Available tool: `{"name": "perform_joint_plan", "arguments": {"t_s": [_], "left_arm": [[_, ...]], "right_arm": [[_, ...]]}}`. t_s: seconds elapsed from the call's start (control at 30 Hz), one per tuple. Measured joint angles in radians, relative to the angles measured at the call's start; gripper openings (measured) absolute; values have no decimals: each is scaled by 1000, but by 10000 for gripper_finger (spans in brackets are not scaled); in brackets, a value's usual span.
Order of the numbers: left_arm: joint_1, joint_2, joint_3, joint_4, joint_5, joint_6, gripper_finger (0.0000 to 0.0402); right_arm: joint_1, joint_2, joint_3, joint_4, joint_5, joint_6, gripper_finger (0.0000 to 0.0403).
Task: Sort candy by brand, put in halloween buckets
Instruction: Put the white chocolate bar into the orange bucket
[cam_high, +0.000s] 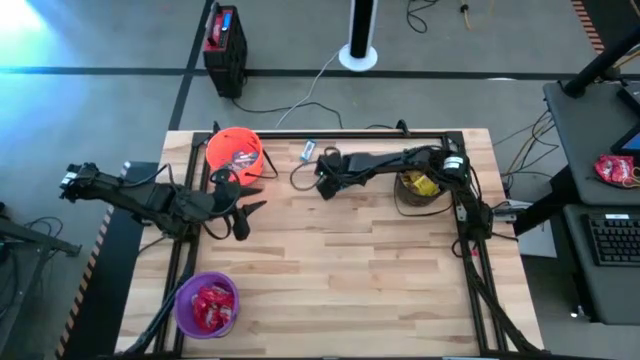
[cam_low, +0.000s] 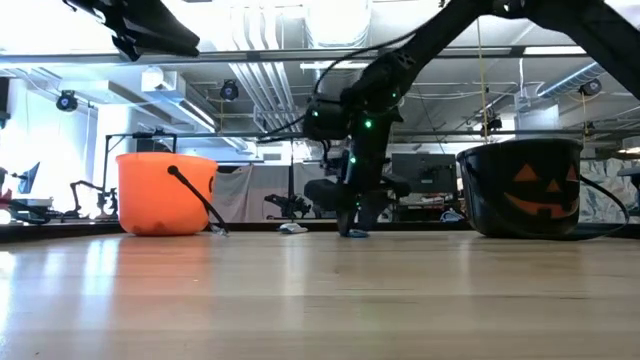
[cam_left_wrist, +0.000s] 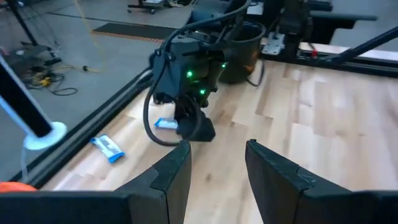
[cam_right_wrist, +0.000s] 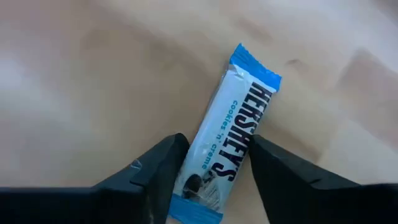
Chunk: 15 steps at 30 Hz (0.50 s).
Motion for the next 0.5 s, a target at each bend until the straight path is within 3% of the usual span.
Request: {"name": "perform_joint_plan", "arguments": {"t_s": [0.3,0.5], "left_arm": [[-87,55,0,2,1,-50,136],[-96,112,0,3,0,-55,136]], "right_arm": [[133,-11,0,-12,1,-123,83],[164,-53,-2,-16,11,-216,33]]}}
